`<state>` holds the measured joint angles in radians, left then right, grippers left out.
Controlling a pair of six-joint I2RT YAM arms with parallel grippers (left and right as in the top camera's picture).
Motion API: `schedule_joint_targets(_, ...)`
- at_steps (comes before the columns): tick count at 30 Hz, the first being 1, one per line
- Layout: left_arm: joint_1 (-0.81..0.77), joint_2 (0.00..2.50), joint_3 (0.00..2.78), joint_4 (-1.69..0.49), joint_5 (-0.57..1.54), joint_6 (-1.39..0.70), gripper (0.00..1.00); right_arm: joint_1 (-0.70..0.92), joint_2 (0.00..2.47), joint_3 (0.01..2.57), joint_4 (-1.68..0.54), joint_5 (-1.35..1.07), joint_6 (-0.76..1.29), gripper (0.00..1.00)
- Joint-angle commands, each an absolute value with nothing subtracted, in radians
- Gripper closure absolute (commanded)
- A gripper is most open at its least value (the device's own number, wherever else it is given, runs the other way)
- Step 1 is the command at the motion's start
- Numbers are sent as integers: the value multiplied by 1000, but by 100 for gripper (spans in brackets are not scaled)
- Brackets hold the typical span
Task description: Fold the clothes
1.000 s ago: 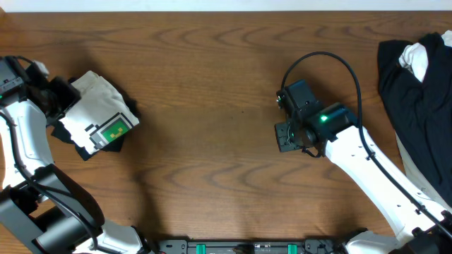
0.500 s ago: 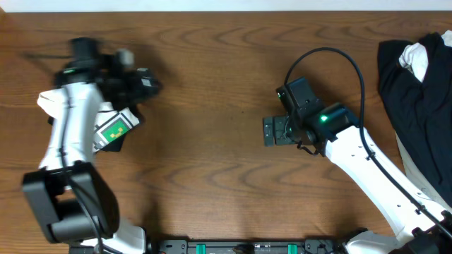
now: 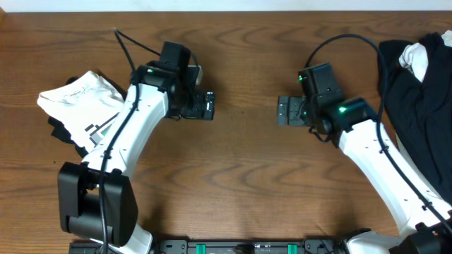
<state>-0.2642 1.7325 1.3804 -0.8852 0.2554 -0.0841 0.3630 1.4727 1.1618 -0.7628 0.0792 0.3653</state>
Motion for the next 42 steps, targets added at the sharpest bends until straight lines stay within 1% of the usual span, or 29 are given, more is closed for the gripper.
schedule_joint_targets(1,-262,1733,1379,-922,223,-75,2,342,1476,1163,-788,97,271,1)
schedule_joint_targets(7,-262,1708,1374,-984,192,-76,2,337,1434,1163,-882,109,280,1)
schedule_joint_targets(11,-294,1598,1319,-971,124,-77,2,346,1351,1157,-887,109,303,1)
schedule_joint_targets(17,-367,1303,1115,-837,64,-88,2,410,1138,1047,-831,184,341,1)
schedule_joint_targets(21,-394,1054,928,-738,37,-137,2,508,921,866,-773,279,415,1)
schedule_joint_targets(23,-394,931,840,-715,-36,-210,2,560,804,767,-757,349,493,1)
schedule_joint_targets(25,-394,837,773,-696,-76,-246,2,584,714,691,-750,392,545,1)
schedule_joint_targets(28,-394,741,705,-637,-76,-245,2,588,606,604,-748,374,570,1)
schedule_joint_targets(31,-394,693,690,-650,-76,-245,2,588,552,548,-748,316,585,1)
schedule_joint_targets(36,-394,688,690,-654,-76,-245,2,588,550,509,-756,171,583,1)
schedule_joint_targets(42,-394,704,690,-654,-76,-245,2,588,550,507,-757,168,583,1)
